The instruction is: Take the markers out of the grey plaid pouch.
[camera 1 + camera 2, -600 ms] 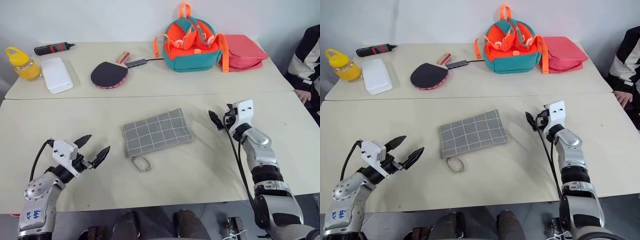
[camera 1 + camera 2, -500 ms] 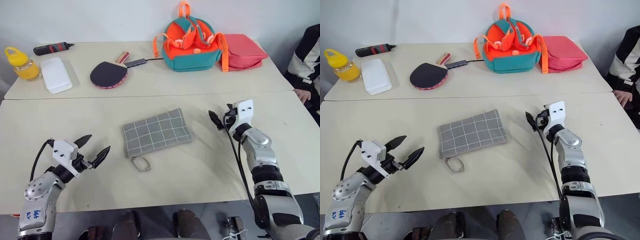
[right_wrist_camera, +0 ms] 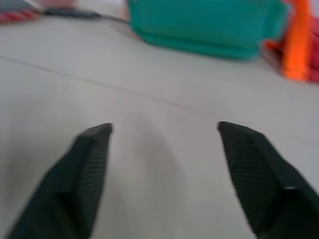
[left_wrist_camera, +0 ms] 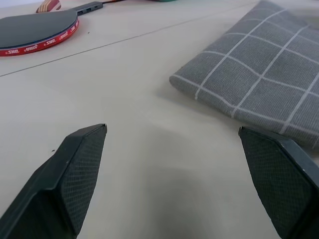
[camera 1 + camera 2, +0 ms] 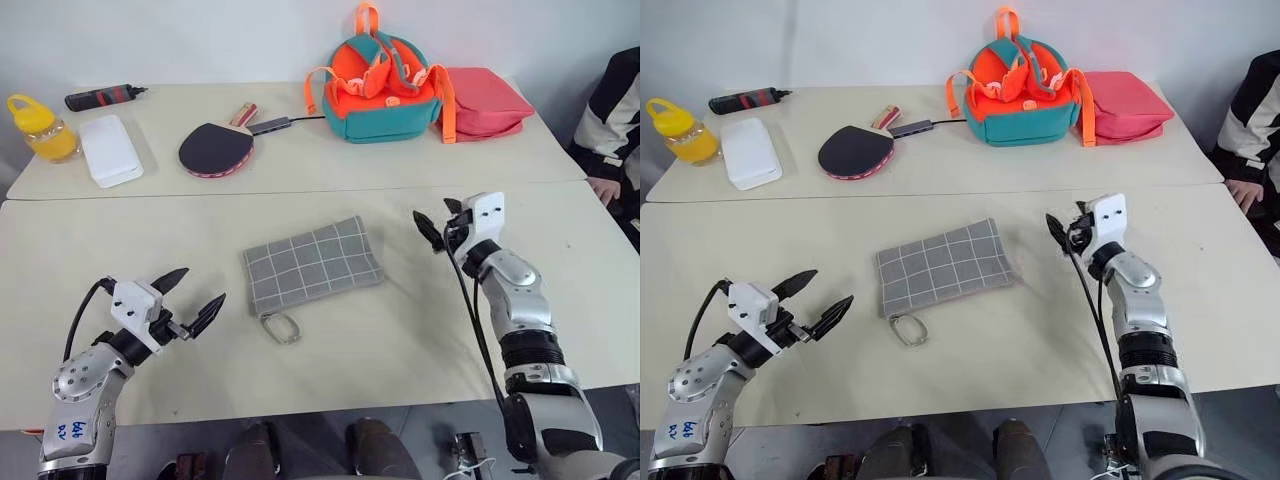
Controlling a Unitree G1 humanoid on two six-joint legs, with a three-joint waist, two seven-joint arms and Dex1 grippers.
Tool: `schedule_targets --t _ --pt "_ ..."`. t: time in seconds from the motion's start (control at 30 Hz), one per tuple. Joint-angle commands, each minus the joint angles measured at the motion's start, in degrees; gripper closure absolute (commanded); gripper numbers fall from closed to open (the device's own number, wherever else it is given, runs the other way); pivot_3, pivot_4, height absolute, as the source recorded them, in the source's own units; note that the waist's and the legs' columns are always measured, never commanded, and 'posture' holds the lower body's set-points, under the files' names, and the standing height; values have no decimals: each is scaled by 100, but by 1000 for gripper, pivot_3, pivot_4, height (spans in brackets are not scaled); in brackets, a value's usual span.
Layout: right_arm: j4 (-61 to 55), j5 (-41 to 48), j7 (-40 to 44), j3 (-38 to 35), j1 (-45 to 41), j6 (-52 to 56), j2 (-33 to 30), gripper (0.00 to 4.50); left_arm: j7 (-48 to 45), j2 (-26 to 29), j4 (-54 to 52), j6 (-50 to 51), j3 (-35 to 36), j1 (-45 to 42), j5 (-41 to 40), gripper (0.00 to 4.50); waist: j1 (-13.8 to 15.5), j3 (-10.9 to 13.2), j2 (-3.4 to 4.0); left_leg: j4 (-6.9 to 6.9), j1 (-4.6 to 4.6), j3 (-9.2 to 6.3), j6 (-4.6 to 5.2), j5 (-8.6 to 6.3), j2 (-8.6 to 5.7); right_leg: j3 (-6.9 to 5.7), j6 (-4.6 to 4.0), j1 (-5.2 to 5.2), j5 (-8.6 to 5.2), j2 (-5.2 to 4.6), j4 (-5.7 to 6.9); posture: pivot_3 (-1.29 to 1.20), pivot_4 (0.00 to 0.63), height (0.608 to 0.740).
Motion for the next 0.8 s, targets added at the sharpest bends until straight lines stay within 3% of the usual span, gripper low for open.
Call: schedule_targets --t 0.03,0.23,0.5,0.8 --pt "-959 326 68 266 65 382 437 2263 -89 32 -139 -271 39 -38 -22 0 1 0 0 1 0 0 -2 -1 2 0 0 0 0 2 1 0 150 740" --pt "-1222 -57 -201 844 126 377 1157 4384 -180 52 -129 -693 -268 -113 351 0 23 0 -1 1 -2 1 -4 -2 0 0 -1 -3 0 0 1 0 150 740" --pt "-564 -1172 -619 1333 142 184 779 4453 -419 278 147 -1854 -503 -31 990 0 22 -2 -4 0 -4 7 -3 -4 -5 -1 -1 -6 0 -5 -1 0 150 740" --pt "-535 -1238 -459 1414 220 214 786 4453 -320 501 1231 -3194 -914 -815 1811 0 11 -3 -5 4 1 30 -5 -4 7 13 -4 -10 2 10 1 0 150 740"
